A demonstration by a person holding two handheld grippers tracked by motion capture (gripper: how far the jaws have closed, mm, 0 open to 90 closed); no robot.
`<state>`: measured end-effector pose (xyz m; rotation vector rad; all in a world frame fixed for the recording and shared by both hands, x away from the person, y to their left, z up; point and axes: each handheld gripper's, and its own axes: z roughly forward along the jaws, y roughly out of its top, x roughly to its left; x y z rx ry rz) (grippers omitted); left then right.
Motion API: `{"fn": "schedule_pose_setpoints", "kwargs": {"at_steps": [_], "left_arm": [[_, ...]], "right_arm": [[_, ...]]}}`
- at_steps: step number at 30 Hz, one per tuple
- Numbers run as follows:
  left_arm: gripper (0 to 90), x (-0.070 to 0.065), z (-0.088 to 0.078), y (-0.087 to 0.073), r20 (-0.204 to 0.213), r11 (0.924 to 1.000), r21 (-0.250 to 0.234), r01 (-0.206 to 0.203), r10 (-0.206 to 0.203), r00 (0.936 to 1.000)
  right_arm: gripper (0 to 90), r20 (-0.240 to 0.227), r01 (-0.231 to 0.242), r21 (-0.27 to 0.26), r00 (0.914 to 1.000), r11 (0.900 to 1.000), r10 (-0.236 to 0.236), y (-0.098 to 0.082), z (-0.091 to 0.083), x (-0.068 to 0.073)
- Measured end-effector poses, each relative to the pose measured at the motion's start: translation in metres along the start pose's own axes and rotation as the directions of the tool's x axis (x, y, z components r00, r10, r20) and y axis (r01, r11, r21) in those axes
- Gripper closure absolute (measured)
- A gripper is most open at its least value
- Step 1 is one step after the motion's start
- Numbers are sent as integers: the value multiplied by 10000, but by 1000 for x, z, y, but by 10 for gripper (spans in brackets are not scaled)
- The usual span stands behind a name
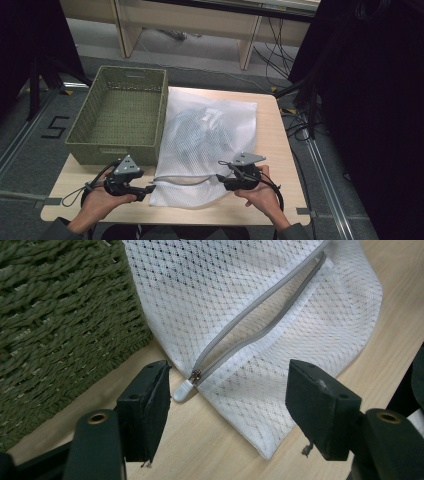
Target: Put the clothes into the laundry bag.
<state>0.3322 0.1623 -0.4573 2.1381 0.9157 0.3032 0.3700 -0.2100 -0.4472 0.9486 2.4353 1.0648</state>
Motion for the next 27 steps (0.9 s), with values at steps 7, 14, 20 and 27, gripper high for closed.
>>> {"fn": "schedule_pose_setpoints", "kwargs": {"at_steps": [7,14,20,27], "left_arm": [[330,2,-3,-2,-40,9999,-125,96,-97,9999],[321,4,-7,-5,2,9999,-135,44,-44,10000],[300,4,-9,-8,-65,9999,-167,-40,39,10000],[276,6,-11,-12,-26,10000,64,-11,11,10000]], "right_arm": [[384,123,-545,0,9984,9985,545,-6,-10,-2],[351,87,-1240,-241,9922,9920,1242,-13,-17,-5],[330,86,-1448,-308,9894,9890,1451,-20,-23,-10],[298,-116,-1713,-94,9852,9852,1711,-27,-28,-7]]}}
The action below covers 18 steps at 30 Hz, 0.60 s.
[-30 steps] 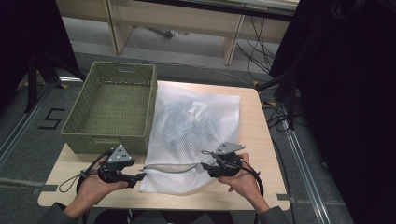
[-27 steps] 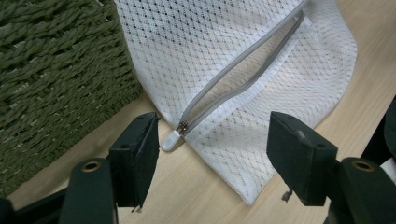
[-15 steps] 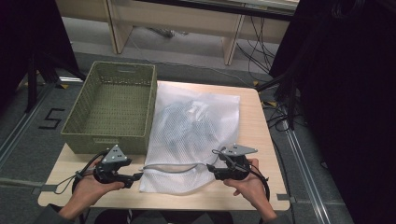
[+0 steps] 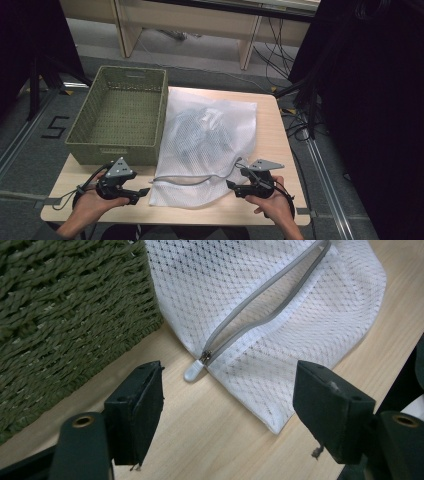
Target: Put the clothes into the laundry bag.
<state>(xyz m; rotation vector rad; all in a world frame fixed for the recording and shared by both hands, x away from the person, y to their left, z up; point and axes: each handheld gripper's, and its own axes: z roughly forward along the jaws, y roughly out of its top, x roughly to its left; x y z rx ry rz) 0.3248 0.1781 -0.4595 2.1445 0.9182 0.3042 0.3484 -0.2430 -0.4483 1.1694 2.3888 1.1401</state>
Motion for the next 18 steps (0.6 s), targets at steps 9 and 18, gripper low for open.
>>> {"fn": "schedule_pose_setpoints", "kwargs": {"at_steps": [9,18], "left_arm": [[267,-2,-3,-6,6,9998,-174,-65,65,10000],[266,-10,-5,-9,151,9993,-124,-359,361,9992]], "right_arm": [[278,-62,5,24,10000,10000,-4,-13,-8,6],[270,-166,134,288,9998,9995,-129,-24,-16,14]]}}
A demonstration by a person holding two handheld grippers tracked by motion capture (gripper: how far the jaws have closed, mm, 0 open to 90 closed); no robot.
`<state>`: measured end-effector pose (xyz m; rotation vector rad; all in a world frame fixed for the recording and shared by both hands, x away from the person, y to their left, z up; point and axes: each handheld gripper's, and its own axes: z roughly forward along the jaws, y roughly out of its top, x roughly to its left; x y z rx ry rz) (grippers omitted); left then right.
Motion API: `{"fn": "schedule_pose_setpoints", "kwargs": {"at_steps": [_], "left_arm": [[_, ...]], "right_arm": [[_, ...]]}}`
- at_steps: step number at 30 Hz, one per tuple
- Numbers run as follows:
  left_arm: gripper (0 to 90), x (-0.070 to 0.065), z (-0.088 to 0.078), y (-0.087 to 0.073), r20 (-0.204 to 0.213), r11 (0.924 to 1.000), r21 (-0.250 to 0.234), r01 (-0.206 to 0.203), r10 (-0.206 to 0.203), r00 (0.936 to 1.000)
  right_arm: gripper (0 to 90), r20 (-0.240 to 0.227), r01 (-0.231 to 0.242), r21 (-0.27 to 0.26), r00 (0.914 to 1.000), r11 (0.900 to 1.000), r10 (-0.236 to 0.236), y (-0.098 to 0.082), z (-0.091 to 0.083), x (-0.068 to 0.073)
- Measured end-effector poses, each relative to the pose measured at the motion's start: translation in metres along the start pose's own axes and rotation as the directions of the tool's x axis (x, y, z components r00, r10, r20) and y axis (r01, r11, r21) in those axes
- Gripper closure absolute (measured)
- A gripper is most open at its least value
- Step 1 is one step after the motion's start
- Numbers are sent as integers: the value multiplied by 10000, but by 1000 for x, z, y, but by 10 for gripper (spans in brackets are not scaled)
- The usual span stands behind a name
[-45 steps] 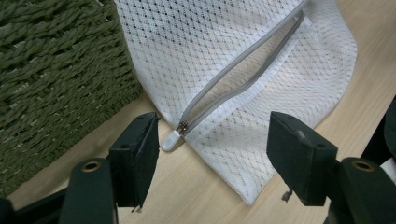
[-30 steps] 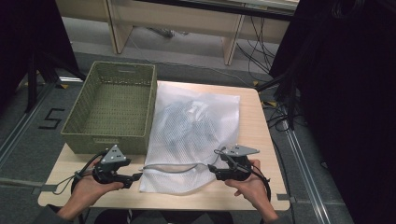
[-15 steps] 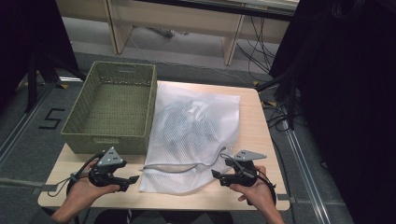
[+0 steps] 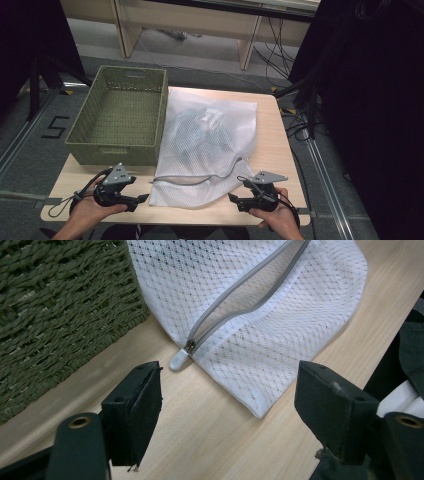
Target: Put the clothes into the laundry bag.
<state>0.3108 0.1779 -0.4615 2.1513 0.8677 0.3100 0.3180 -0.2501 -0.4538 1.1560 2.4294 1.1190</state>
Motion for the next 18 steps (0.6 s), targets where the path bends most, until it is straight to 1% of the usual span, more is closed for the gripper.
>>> {"fn": "schedule_pose_setpoints", "kwargs": {"at_steps": [1,2,3,4,5,6,7,8,9,10,11,12,13,14,15,17,18], "left_arm": [[266,0,0,0,-4,10000,-11,30,-30,10000],[265,0,0,0,-1,10000,-2,12,-12,10000],[265,0,0,0,-4,10000,-1,-2,2,10000],[266,0,0,0,-4,10000,-1,-2,2,10000],[265,0,0,0,-8,10000,-33,16,-16,10000],[266,0,0,0,-17,10000,-17,-1,1,10000],[266,0,0,0,-17,10000,-17,-1,1,10000],[265,0,0,0,-12,10000,-9,7,-7,10000],[265,0,0,0,-20,10000,2,-6,6,10000],[265,0,0,0,-18,10000,-2,1,-1,10000],[265,1,0,0,-14,10000,3,-2,2,10000],[264,1,0,0,-13,10000,11,14,-13,10000],[264,1,0,0,-8,10000,15,19,-19,10000],[264,1,0,0,-7,10000,23,7,-7,10000],[264,1,0,0,0,10000,29,-17,17,10000],[264,0,0,0,-51,10000,48,-18,19,10000],[263,0,1,0,-60,10000,-37,25,-25,10000]], "right_arm": [[270,33,64,-1,10000,10000,-64,-1,-1,0],[270,40,-187,40,9998,9998,187,-2,-2,3],[270,48,77,28,10000,10000,-77,-2,-2,2],[270,48,77,28,10000,10000,-77,-2,-2,2],[270,130,270,57,9995,9996,-271,-3,-2,1],[270,19,252,56,9997,9997,-252,-3,-1,1],[270,8,172,-12,9999,9999,-172,-3,-1,2],[270,39,210,90,9998,9997,-210,-3,-1,2],[270,53,132,49,9999,9999,-132,-3,-1,3],[270,131,273,-2,9995,9996,-273,-3,0,2],[270,144,266,82,9995,9996,-268,-3,-1,2],[270,35,235,86,9997,9997,-236,-3,0,2],[270,160,359,43,9992,9993,-359,-3,0,1],[270,83,135,79,9999,9999,-135,-4,0,3],[270,161,354,56,9992,9994,-355,-3,0,1],[270,167,360,51,9992,9993,-361,-3,0,1],[270,84,69,65,9999,10000,-69,-4,0,3]]}}
